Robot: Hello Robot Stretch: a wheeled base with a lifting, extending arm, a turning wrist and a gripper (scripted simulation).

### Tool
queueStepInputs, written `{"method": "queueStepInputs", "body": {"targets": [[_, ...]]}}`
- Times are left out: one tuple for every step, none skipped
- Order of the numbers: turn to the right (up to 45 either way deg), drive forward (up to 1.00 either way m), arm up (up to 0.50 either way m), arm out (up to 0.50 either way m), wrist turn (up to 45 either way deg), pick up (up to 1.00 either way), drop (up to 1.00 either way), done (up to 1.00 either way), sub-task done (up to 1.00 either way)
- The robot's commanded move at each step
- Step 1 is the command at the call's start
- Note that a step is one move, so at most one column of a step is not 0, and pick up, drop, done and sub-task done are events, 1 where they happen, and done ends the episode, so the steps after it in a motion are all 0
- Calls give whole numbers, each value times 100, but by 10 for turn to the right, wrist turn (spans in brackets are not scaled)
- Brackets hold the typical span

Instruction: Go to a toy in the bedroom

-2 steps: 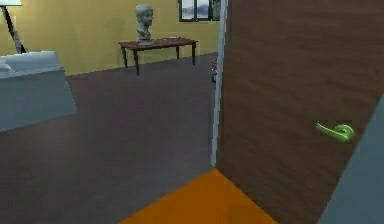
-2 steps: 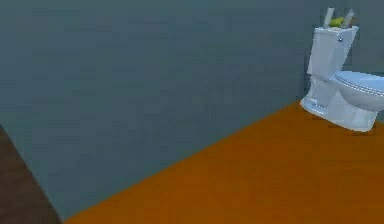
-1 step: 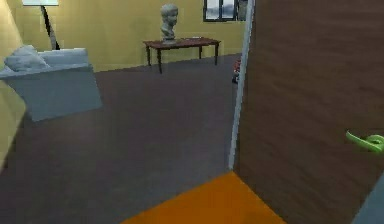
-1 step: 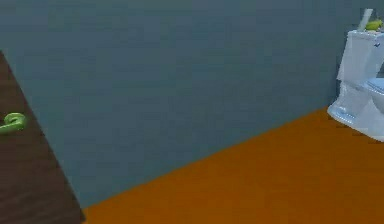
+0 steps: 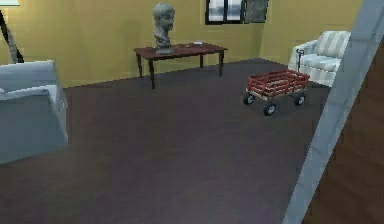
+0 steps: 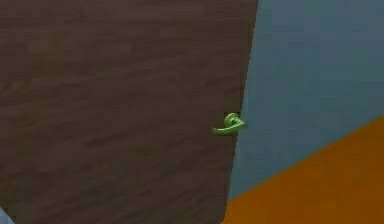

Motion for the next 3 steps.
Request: {"method": "queueStepInputs", "body": {"targets": [[0,90,0,0,0,0,0,0,0],[-360,0,0,0,0,0,0,0,0],[0,5,0,0,0,0,0,0,0]]}}
